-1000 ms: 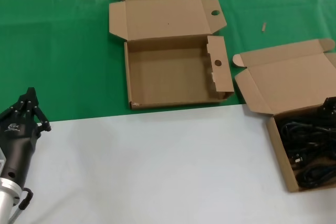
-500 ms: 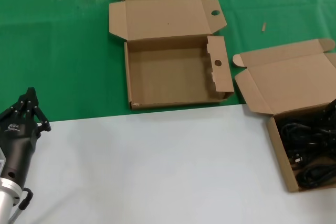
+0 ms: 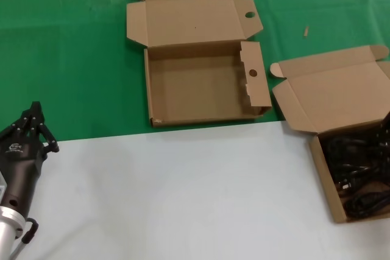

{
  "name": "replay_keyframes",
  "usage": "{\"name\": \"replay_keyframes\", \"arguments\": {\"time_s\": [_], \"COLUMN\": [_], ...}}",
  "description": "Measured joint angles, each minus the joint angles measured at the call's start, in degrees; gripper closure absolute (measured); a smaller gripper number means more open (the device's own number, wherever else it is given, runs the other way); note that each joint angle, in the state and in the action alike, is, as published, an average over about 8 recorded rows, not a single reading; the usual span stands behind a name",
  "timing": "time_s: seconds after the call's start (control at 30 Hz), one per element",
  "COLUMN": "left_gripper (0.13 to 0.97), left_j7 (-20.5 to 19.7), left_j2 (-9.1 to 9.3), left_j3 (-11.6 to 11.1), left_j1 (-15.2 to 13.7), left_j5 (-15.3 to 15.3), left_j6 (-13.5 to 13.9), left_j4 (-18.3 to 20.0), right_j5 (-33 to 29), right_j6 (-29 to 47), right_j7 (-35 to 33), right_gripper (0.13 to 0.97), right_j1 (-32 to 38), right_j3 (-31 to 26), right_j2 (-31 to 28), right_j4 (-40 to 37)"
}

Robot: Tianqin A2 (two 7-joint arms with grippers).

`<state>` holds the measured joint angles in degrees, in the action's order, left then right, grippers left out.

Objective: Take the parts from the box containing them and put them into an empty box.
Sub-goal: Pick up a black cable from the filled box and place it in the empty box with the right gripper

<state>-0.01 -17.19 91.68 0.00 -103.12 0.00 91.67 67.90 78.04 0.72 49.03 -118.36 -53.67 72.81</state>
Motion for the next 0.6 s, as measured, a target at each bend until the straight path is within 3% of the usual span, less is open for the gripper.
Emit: {"name": "replay_keyframes", "arguments": {"time_s": [0.33, 0.6], "left_gripper": [0.957, 0.957], "left_j7": [0.0, 0.0], "left_j2": [0.00, 0.00], "left_j3": [0.0, 0.0], "left_j1": [0.0, 0.0], "left_j5": [0.0, 0.0], "left_j6": [0.0, 0.0], "left_j4": [0.0, 0.0], "right_j5": [-1.3, -3.7], "right_j6": [5.0, 4.3], "right_j7": [4.9, 5.6], "right_gripper": [0.893, 0.893], "right_j1": [7.6, 17.0], "right_j3": [-0.4, -2.6], "right_j2": [2.0, 10.6], "right_j4": [4.3, 2.0]}}
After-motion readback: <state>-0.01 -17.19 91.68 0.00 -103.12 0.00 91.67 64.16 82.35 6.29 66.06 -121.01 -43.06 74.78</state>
